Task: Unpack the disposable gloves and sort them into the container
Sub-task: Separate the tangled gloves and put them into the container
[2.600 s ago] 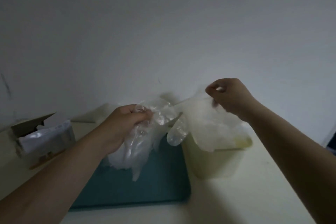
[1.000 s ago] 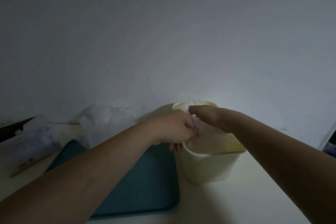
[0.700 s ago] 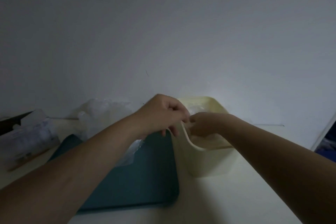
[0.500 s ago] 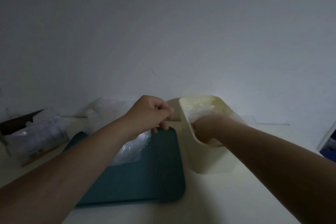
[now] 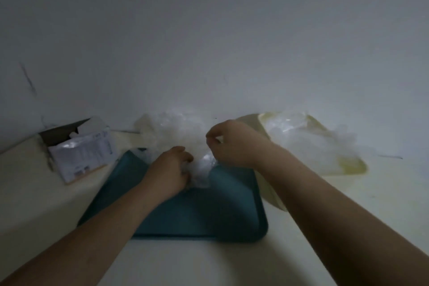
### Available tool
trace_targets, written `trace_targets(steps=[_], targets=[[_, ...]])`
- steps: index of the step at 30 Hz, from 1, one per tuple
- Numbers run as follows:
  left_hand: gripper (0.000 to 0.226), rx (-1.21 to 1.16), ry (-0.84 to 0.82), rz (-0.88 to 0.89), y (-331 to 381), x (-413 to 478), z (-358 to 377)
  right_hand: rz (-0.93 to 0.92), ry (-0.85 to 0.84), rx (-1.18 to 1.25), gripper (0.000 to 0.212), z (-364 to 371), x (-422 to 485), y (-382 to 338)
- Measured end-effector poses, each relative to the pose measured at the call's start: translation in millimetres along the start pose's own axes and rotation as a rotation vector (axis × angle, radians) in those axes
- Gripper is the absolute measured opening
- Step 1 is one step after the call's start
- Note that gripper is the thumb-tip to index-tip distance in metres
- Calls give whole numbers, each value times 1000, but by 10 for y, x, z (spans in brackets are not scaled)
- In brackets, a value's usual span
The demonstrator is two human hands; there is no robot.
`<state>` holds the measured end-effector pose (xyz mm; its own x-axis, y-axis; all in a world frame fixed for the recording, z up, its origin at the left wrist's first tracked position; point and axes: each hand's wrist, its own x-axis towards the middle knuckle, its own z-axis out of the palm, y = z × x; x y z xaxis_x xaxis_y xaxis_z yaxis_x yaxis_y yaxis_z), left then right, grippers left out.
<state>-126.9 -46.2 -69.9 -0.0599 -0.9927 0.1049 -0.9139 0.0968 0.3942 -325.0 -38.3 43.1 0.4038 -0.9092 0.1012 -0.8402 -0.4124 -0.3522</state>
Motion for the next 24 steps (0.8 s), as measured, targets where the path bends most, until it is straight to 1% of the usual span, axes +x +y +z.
trace_targets(steps=[4,6,9,11,13,15,17,18,20,21,22,23,24], targets=[[19,-120,149,41,-40,-47,-57,68,-41,214,44,493,101,52],[10,-203,214,82,-111,-20,-88,82,7,315,54,657,142,83],[14,-391,324,26,-103,-18,-222,79,95,465,81,779,173,169],[16,-567,355,-17,-27,-22,-364,41,94,535,99,795,180,205],[19,-781,310,-60,36,-57,-512,-55,101,540,107,765,182,236],[18,-1009,161,-90,25,-58,-616,-144,133,577,107,696,188,296],[13,-1234,-12,-116,10,-110,-706,-143,101,735,103,594,164,315],[14,-1290,-96,-132,4,-140,-723,-132,78,797,100,554,143,317],[16,-1266,-206,-148,21,-190,-709,-144,56,819,97,513,103,284],[24,-1225,-226,-156,24,-220,-686,-165,68,786,97,509,91,260],[35,-1243,-242,-185,29,-239,-655,-190,88,731,95,506,83,226],[40,-1289,-275,-217,32,-243,-621,-207,104,685,91,517,87,199],[37,-1320,-332,-240,55,-260,-614,-211,111,674,83,527,86,170]])
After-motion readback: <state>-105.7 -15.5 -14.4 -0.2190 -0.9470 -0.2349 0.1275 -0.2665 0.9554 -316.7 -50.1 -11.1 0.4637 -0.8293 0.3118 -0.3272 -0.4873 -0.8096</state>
